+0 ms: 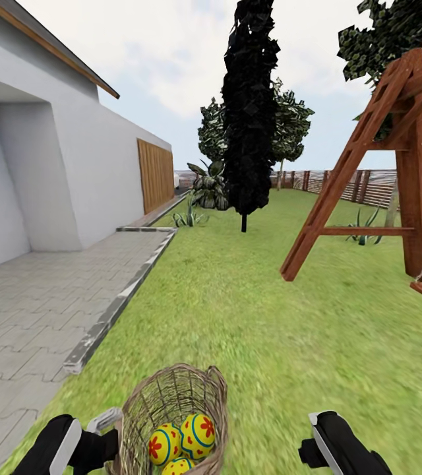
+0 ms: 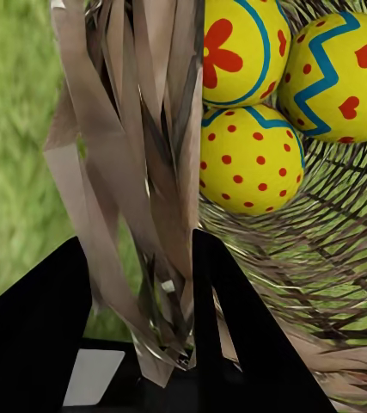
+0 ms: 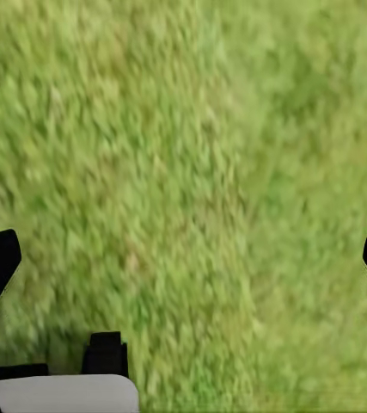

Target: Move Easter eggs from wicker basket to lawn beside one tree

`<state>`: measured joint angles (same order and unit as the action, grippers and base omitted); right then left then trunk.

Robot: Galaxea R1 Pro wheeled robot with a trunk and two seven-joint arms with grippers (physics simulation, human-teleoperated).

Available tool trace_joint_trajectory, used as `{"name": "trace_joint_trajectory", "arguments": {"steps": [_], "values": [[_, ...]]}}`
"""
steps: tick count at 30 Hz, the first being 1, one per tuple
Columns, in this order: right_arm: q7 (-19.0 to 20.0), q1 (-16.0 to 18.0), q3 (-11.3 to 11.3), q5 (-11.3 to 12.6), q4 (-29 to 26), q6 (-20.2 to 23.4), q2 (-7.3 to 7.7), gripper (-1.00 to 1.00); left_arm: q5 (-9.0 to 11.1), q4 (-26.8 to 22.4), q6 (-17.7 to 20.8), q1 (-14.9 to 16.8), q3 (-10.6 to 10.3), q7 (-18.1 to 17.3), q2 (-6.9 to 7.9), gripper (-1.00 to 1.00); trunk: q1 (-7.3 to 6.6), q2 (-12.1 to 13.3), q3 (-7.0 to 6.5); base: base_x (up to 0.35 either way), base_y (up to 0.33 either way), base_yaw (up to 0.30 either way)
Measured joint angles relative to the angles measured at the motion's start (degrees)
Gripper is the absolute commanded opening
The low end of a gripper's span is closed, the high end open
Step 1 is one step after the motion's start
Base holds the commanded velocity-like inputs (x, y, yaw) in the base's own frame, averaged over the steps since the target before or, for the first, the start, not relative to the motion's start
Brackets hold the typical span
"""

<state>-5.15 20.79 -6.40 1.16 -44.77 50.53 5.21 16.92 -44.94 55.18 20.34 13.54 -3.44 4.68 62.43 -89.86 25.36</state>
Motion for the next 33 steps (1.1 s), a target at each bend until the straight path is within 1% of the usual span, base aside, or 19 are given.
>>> {"name": "trace_joint_trajectory", "arguments": {"steps": [16, 19, 20, 22, 23, 27, 30, 33], "values": [[0.0, 0.0, 0.0, 0.0, 0.0, 0.0, 0.00, 1.00, 0.0, 0.0, 0.0, 0.0, 0.0, -0.1, 0.00, -1.00, 0.00, 0.0, 0.00, 0.344, 0.000, 0.000], [0.0, 0.0, 0.1, 0.1, 0.0, 0.1, 0.08, 1.00, -0.5, 0.0, 0.0, 0.0, 0.0, -0.1, 0.00, -1.00, 0.00, 0.0, 0.00, 0.344, 0.000, -0.189], [0.0, 0.0, 0.1, 0.1, 0.0, 0.1, 0.09, 1.00, -0.5, 0.0, 0.0, 0.0, 0.0, -0.1, 0.03, -1.00, 0.00, 0.0, 0.00, 0.344, 0.000, -0.137], [0.0, 0.0, 0.1, 0.1, 0.0, 0.1, 0.09, 1.00, 0.6, -0.1, 0.0, 0.0, 0.0, -0.2, 0.07, -1.00, 0.00, 0.0, 0.00, 0.344, 0.000, -0.042], [0.0, 0.0, 0.1, 0.1, 0.0, 0.2, 0.09, 1.00, 0.7, -0.1, 0.0, 0.0, 0.0, -0.1, 0.03, -1.00, 0.00, 0.0, 0.00, 0.344, 0.000, -0.012], [0.0, 0.0, 0.1, 0.0, 0.0, 0.3, 0.09, 1.00, -0.5, -0.1, 0.0, 0.0, 0.0, -0.1, 0.07, -1.00, 0.00, 0.0, 0.00, 0.344, 0.000, -0.002], [0.0, 0.0, 0.1, 0.0, 0.0, 0.3, 0.03, 1.00, 0.2, -0.1, 0.0, 0.0, 0.0, -0.1, 0.09, -1.00, 0.00, 0.0, 0.00, 0.344, 0.000, 0.000], [0.0, 0.0, 0.1, 0.0, 0.0, 0.2, 0.09, 1.00, 0.0, -0.1, 0.0, 0.0, 0.0, -0.1, 0.04, -1.00, 0.00, 0.0, 0.00, 0.344, 0.000, 0.000]]}}
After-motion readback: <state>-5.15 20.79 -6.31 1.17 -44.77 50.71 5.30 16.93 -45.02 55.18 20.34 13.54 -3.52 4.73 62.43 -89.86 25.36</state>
